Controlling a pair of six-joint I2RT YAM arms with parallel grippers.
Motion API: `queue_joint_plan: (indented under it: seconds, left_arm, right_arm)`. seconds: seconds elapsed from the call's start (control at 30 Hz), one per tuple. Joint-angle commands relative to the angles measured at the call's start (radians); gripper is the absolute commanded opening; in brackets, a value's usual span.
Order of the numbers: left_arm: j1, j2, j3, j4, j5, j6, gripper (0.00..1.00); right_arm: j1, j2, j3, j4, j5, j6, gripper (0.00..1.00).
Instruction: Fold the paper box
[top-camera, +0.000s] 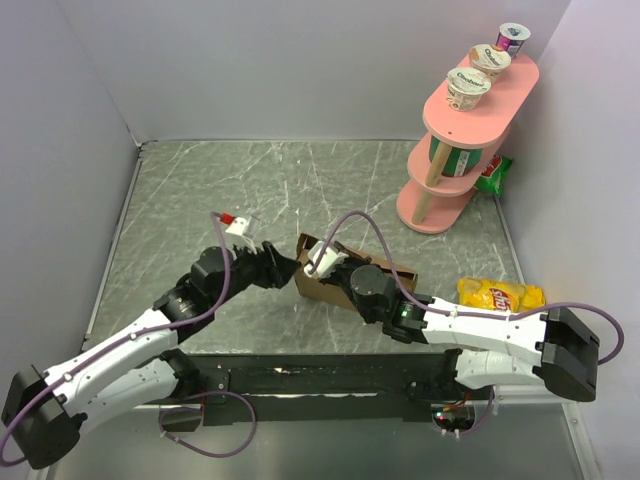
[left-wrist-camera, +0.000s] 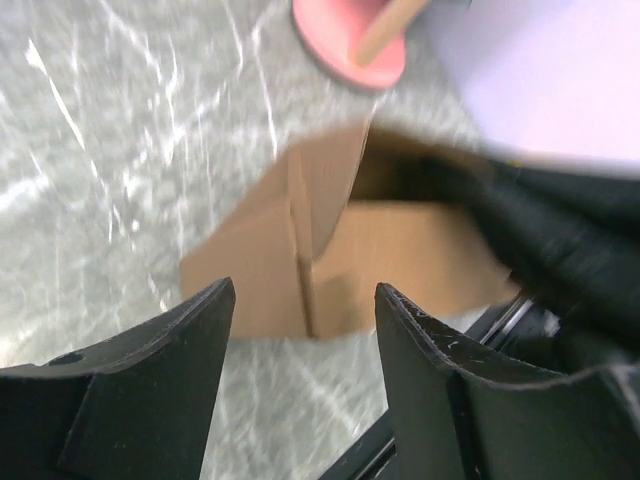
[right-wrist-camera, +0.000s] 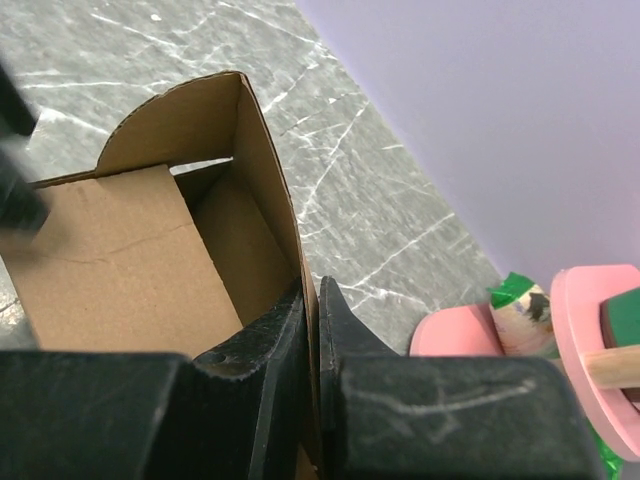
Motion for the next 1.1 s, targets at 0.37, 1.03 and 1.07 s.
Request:
queue_joint_plan:
  seconds: [0.37,1.03,1.07]
  left_arm:
    - [0.112,0.041,0.033,0.174,0.192,0.002,0.57]
    - [0.112,0.153,-0.11,0.419,0.14,-0.066,0.5]
    - [0.112,0.163,-0.108,0.424,0.137,-0.069,0.48]
  right_arm:
    - [0.041,0.09,-0.013,-0.179,0.028,0.117,0.12]
    - [0.046,0.105,-0.005,-0.232,0.02,0.156,0.11]
    - [0.049,0.111,-0.006,-0.229,0.023,0.156,0.11]
